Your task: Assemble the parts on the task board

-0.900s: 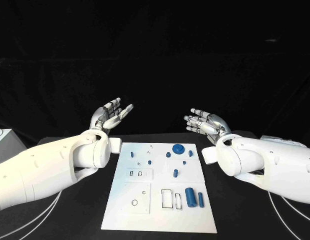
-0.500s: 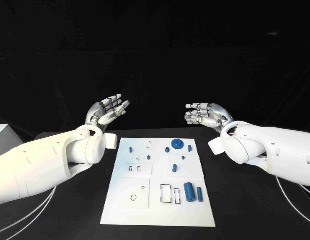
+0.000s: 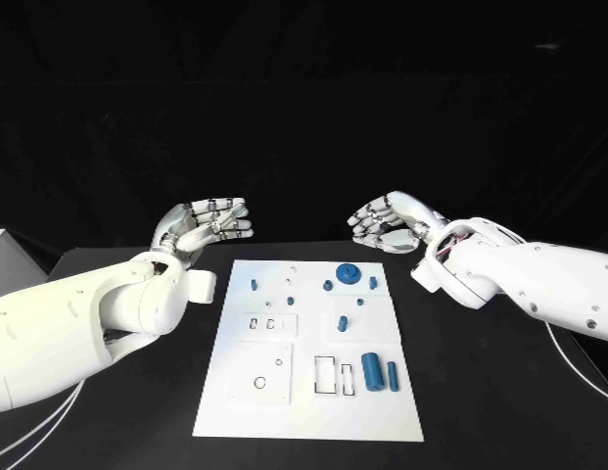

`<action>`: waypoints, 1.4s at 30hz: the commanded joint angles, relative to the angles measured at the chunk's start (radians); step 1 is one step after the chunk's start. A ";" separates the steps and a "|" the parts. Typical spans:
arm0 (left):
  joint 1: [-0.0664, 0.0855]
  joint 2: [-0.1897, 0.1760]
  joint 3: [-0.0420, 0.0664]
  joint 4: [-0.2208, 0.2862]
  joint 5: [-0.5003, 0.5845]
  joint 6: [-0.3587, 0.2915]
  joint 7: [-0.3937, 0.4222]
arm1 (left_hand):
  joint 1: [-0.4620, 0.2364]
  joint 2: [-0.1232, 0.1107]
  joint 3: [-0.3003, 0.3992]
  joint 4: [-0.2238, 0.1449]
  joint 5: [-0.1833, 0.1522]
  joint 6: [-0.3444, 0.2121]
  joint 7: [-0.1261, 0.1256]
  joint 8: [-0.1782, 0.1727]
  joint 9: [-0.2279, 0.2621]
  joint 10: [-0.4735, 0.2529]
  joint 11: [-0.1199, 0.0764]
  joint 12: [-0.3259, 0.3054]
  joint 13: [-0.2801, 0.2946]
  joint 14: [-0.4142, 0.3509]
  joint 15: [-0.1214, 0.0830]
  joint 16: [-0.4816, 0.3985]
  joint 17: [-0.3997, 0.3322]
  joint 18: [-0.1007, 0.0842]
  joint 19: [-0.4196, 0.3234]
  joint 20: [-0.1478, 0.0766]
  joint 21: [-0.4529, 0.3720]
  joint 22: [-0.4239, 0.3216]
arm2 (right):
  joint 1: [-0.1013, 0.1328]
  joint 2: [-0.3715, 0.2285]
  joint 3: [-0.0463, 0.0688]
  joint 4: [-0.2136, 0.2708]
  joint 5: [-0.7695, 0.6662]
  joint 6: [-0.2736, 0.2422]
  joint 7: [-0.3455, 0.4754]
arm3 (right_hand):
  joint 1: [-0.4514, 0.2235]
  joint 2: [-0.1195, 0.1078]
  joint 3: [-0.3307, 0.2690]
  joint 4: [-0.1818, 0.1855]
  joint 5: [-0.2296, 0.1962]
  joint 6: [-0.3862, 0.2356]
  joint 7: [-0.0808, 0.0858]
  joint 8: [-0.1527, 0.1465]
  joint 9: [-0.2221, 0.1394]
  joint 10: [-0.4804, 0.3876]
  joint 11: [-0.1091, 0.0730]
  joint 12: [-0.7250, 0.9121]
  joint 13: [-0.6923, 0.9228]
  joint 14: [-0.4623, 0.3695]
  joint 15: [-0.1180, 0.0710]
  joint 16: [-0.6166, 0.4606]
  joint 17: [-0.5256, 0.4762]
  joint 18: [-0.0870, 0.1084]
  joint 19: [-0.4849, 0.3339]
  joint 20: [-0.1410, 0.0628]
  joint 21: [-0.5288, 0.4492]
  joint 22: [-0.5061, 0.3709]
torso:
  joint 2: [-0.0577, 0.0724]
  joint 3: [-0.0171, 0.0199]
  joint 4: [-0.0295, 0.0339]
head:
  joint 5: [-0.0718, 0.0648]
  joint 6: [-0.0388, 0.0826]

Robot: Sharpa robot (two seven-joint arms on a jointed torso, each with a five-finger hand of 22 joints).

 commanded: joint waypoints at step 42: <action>0.006 -0.100 0.008 0.176 -0.106 0.160 -0.070 | -0.089 -0.046 0.105 -0.081 -0.002 0.040 -0.010 0.003 -0.002 0.090 -0.035 -0.063 -0.002 0.011 -0.053 0.388 0.240 0.012 0.036 -0.069 0.446 0.271 | -0.018 0.093 0.001 -0.024 -0.661 0.183 -0.356 | -0.038 -0.132 -0.046 0.093 -0.001 0.099 -0.077 -0.050 0.037 0.149 -0.085 -0.009 0.053 0.379 -0.111 1.161 1.035 -0.149 0.591 -0.119 1.247 1.345 | 0.113 -0.0210 0.0601 | -0.066 0.008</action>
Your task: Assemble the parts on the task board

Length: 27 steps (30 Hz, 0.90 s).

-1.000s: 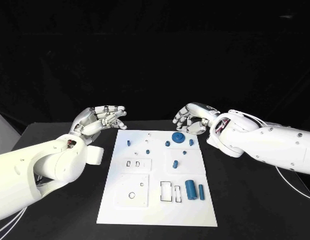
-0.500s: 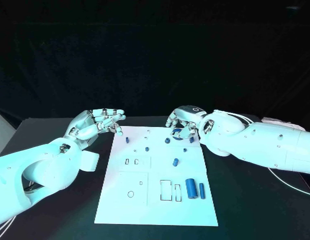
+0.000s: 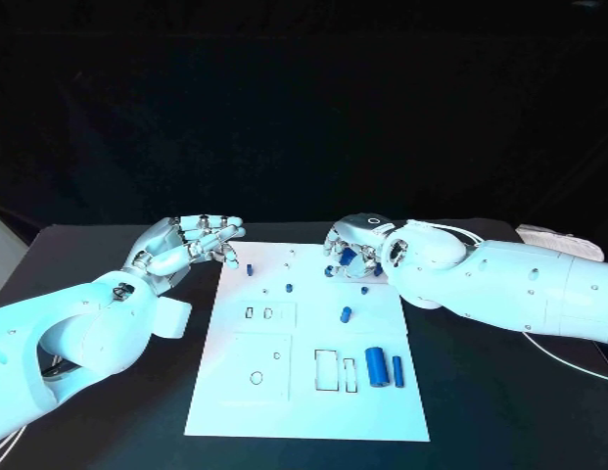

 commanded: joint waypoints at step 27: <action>0.002 0.000 0.001 0.001 -0.008 0.030 -0.012 | -0.012 0.006 0.009 -0.003 -0.002 0.004 -0.004 0.001 0.000 0.008 0.000 -0.009 -0.001 -0.011 0.002 0.006 0.001 0.012 -0.005 -0.005 0.010 0.006 | -0.011 0.027 0.000 -0.015 -0.076 0.013 -0.076 | 0.010 0.012 0.022 0.016 0.015 0.017 0.003 0.011 0.011 -0.017 0.004 -0.011 0.006 0.037 -0.003 0.004 -0.011 -0.004 0.062 0.000 -0.013 0.145 | 0.029 -0.0095 0.0134 | -0.004 0.007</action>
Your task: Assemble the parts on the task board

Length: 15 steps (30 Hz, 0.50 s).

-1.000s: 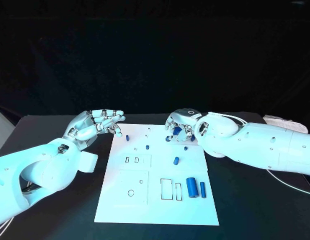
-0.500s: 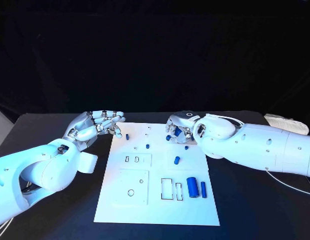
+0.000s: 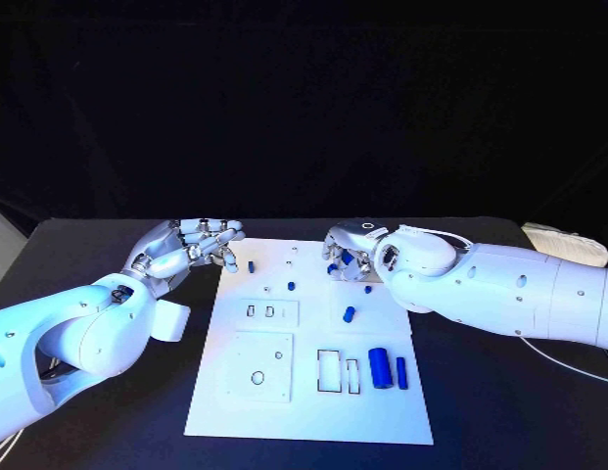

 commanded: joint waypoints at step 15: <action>0.002 -0.001 0.001 0.002 -0.004 0.019 -0.006 | -0.008 0.004 0.009 0.000 -0.002 0.003 -0.002 0.000 -0.001 0.006 0.002 -0.007 -0.002 -0.010 -0.001 0.007 0.000 0.012 -0.009 -0.005 0.011 0.004 | -0.001 0.000 0.000 0.003 -0.013 -0.001 -0.027 | 0.040 0.031 0.072 -0.012 0.012 0.041 0.004 0.026 0.021 0.000 0.003 -0.004 0.008 0.031 -0.001 -0.002 -0.020 -0.001 0.055 0.003 -0.011 0.136 | 0.011 -0.0052 0.0047 | -0.004 0.002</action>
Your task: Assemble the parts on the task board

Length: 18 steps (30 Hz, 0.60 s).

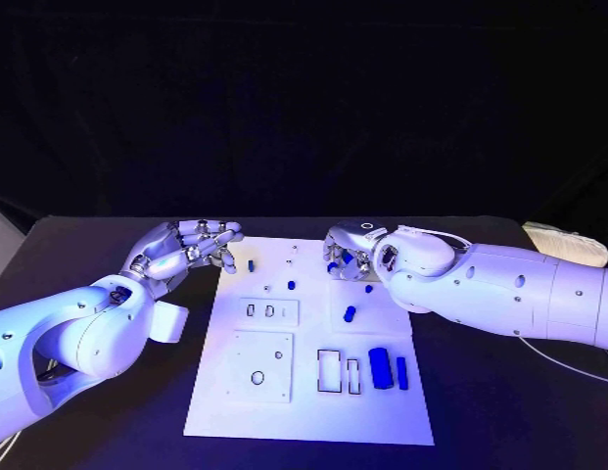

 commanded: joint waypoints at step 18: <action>0.002 0.000 0.001 0.001 -0.003 0.023 -0.006 | -0.008 0.004 0.008 0.002 -0.002 0.002 -0.001 -0.001 -0.001 0.004 0.002 -0.003 -0.001 -0.007 0.003 0.007 0.001 0.012 -0.008 -0.001 0.007 0.003 | -0.002 -0.002 0.000 0.012 -0.027 -0.059 -0.036 | 0.050 0.043 0.062 -0.049 -0.011 0.063 -0.020 0.052 0.049 0.054 -0.019 0.006 0.020 0.036 -0.019 0.014 0.015 -0.008 0.067 -0.013 0.014 0.168 | 0.009 -0.0037 0.0050 | -0.005 0.006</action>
